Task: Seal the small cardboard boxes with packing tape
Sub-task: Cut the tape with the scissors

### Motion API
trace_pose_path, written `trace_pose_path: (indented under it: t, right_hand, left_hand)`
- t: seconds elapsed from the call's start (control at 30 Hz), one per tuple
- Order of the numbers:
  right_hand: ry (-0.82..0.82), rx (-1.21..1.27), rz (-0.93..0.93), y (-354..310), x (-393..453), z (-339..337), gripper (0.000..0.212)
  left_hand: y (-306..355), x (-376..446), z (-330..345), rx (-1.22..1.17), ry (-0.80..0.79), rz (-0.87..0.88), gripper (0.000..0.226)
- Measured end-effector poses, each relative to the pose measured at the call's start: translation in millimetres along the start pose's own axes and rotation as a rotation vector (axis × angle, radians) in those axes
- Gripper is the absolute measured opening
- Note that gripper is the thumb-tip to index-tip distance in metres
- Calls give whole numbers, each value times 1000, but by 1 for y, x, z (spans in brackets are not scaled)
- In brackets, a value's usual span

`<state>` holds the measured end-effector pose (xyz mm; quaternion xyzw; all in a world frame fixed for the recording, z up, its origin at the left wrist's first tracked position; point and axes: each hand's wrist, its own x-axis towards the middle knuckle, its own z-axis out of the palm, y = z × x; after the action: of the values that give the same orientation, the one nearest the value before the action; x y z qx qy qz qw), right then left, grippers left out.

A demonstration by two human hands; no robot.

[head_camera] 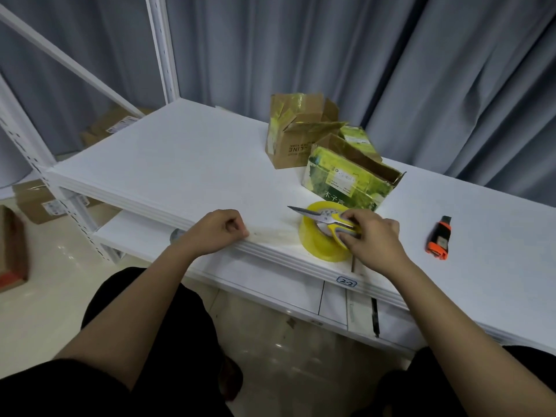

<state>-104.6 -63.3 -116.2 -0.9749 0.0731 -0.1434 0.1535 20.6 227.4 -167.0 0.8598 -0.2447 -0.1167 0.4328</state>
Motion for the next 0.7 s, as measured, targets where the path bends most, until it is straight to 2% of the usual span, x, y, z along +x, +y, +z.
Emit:
trace_pose_path:
  t: [0.13, 0.27, 0.4, 0.57, 0.7]
  right_hand:
    - [-3, -227, -134, -14, 9, -13, 24]
    - [-113, -436, -285, -29, 24, -28, 29]
    - [-248, -605, -278, -40, 34, -38, 22]
    - [-235, -543, -213, -42, 32, -44, 21]
    - [-201, -404, -233, -37, 26, -49, 24]
  left_hand:
    - [2, -4, 7, -132, 62, -39, 8]
    - [10, -3, 12, -212, 100, -44, 3]
    - [17, -3, 13, -290, 119, -72, 5]
    - [23, -8, 14, -332, 96, -93, 6]
    - [24, -15, 18, -389, 126, -119, 21]
